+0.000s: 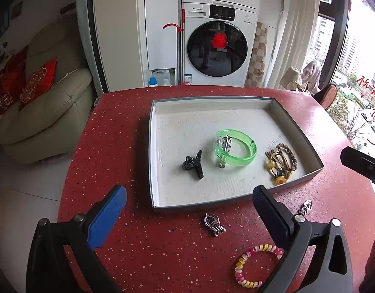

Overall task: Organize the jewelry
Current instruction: 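Move the left tool to the beaded bracelet while the right tool nears the silver heart pendant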

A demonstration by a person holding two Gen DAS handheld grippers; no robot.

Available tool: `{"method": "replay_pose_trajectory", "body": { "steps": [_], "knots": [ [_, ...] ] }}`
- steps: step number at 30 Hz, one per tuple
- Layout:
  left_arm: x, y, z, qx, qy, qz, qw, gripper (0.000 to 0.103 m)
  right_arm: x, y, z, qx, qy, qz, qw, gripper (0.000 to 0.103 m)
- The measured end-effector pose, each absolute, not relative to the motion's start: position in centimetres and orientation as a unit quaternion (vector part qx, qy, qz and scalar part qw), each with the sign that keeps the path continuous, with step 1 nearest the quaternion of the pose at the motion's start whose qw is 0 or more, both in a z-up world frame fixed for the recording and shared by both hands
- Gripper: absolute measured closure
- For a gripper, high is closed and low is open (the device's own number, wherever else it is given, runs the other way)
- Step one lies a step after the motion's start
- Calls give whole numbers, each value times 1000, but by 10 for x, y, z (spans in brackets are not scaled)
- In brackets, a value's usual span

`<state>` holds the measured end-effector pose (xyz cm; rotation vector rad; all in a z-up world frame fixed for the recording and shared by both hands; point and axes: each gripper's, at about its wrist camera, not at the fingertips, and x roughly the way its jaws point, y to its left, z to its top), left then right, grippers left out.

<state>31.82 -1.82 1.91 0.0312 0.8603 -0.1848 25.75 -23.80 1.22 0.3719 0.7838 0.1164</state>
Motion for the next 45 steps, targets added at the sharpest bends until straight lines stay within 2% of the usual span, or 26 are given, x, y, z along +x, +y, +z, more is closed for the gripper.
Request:
{"method": "replay_pose_trajectory", "body": {
  "steps": [1,2,3,8,25,39,45],
  "knots": [
    [313,-18,19,15,414,-89,906,0,255,-239,12,181,377,56,907,14],
    [308,-18,18,16,412,-88,907,0,252,-240,12,181,375,56,907,3],
    [304,-19,17,17,411,-88,907,0,249,-240,13,182,371,56,909,0],
    [291,-23,11,21,425,-105,899,0,238,-242,9,187,373,62,906,0],
    [257,-39,-42,50,485,-114,866,0,222,-235,-40,144,474,58,867,0],
    [261,-52,-54,55,493,-105,862,0,235,-231,-61,136,496,23,857,0],
    [261,-58,-58,63,491,-108,862,0,244,-221,-68,108,498,7,861,3]
  ]
}}
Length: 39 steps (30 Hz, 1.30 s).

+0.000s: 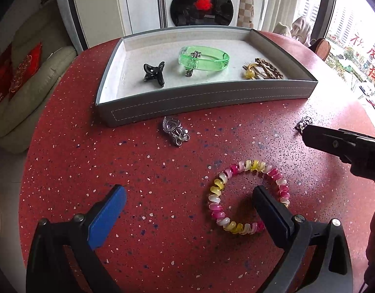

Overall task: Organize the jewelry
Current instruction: 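Move the left tool to the beaded bracelet while the right tool nears the silver heart pendant, then grasp the pink-yellow beaded bracelet with the left tool while the right tool grasps the heart pendant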

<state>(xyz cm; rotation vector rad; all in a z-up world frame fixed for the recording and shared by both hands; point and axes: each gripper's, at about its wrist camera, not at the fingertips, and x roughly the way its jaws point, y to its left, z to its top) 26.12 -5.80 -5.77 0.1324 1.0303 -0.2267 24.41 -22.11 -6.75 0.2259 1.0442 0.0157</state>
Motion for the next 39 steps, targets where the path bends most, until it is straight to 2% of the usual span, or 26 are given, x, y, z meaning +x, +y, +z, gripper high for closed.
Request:
{"method": "replay_pose_trajectory", "body": {
  "steps": [7,13,17,20,22,27,29,32,33,34,39],
  "knots": [
    [259,-63,-57,71,481,-110,867,0,255,-212,-72,83,494,-8,865,13],
    [257,-67,-54,72,474,-121,869,1,258,-200,-73,31,490,-25,871,32],
    [252,-73,-52,79,469,-134,869,13,256,-196,-72,13,484,-28,875,49],
    [250,-77,-50,83,468,-146,868,24,256,-193,-70,8,481,-23,876,70],
    [249,-80,-49,86,467,-156,866,32,256,-193,-70,9,481,-22,876,71],
    [246,-87,-47,95,466,-176,862,65,255,-195,-70,15,481,-23,876,72],
    [246,-89,-47,97,465,-178,862,74,254,-197,-69,21,481,-21,876,72],
    [246,-84,-46,85,466,-189,860,75,251,-202,-67,34,478,-15,878,78],
    [246,-81,-45,75,467,-194,859,75,250,-203,-66,38,478,-13,877,90],
    [246,-79,-44,67,467,-197,859,75,250,-206,-65,47,479,-8,877,97],
    [246,-70,-35,51,459,-204,863,75,246,-216,-63,80,478,3,875,97]
  ]
}}
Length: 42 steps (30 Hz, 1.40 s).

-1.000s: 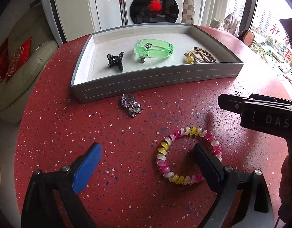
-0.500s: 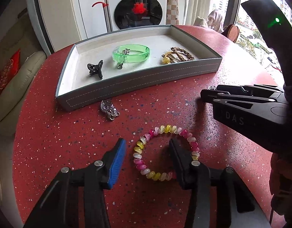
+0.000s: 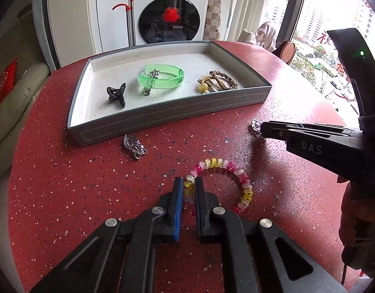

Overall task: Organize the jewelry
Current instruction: 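Grasp the pink-yellow beaded bracelet with the left tool while the right tool grasps the heart pendant, then carry the beaded bracelet and heart pendant over the grey tray with both tools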

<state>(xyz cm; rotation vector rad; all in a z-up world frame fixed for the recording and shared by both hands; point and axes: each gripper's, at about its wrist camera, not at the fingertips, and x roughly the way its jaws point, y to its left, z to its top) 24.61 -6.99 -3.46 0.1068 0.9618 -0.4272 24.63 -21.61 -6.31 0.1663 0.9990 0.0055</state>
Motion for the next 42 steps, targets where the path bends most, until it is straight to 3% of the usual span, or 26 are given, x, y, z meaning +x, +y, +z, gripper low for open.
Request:
{"method": "replay_pose_trajectory", "body": {
  "steps": [24,25,26,27,28,29,32,38,42],
  "knots": [
    [242,-44,11,16,425,-208,881,75,233,-230,-33,115,461,54,878,97],
    [243,-43,11,16,426,-207,881,75,232,-228,-36,102,466,50,878,95],
    [243,-42,11,16,426,-207,880,75,230,-227,-40,91,471,45,876,78],
    [242,-41,11,16,427,-206,880,75,227,-227,-44,86,475,44,875,50],
    [243,-41,10,16,427,-205,880,75,224,-226,-47,82,475,46,875,42],
    [243,-41,10,16,428,-204,881,75,222,-224,-51,74,478,47,874,41],
    [243,-38,8,14,430,-202,880,75,218,-219,-61,43,491,41,869,43],
    [244,-36,9,13,431,-200,880,75,211,-212,-68,5,497,30,867,86],
    [245,-35,10,10,430,-199,881,75,207,-214,-64,17,489,34,871,86]
  ]
}}
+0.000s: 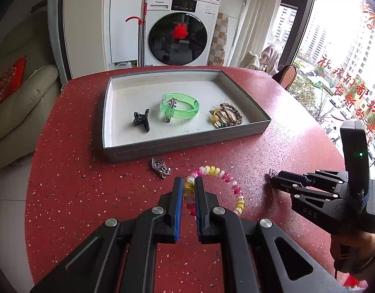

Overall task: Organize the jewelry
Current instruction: 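Carry the beaded bracelet and heart pendant over the grey tray with both tools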

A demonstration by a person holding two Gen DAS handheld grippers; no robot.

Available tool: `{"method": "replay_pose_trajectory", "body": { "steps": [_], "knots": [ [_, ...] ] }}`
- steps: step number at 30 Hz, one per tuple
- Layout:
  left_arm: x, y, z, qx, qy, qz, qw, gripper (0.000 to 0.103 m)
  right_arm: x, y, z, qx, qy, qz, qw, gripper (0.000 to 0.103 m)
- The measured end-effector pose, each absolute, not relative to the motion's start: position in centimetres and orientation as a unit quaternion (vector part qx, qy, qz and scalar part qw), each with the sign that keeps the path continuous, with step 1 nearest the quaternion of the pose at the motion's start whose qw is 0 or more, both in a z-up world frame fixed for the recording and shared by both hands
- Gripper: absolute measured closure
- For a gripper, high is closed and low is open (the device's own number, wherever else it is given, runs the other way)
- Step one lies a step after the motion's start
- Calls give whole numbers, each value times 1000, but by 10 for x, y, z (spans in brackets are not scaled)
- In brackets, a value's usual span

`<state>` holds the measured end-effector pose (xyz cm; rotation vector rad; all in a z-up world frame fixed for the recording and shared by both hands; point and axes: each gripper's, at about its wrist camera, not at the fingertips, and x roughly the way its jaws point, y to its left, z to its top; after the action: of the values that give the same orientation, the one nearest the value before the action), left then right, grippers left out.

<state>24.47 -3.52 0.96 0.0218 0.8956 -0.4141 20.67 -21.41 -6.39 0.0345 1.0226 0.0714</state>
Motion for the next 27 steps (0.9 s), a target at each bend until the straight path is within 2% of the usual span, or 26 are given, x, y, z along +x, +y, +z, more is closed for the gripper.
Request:
{"method": "replay_pose_trajectory", "body": {
  "steps": [13,27],
  "knots": [
    [268,-26,41,-5,407,-194,893,75,231,-220,-2,82,438,65,893,86],
    [381,-18,83,-2,383,-136,914,75,325,-222,41,83,413,66,905,86]
  ]
}}
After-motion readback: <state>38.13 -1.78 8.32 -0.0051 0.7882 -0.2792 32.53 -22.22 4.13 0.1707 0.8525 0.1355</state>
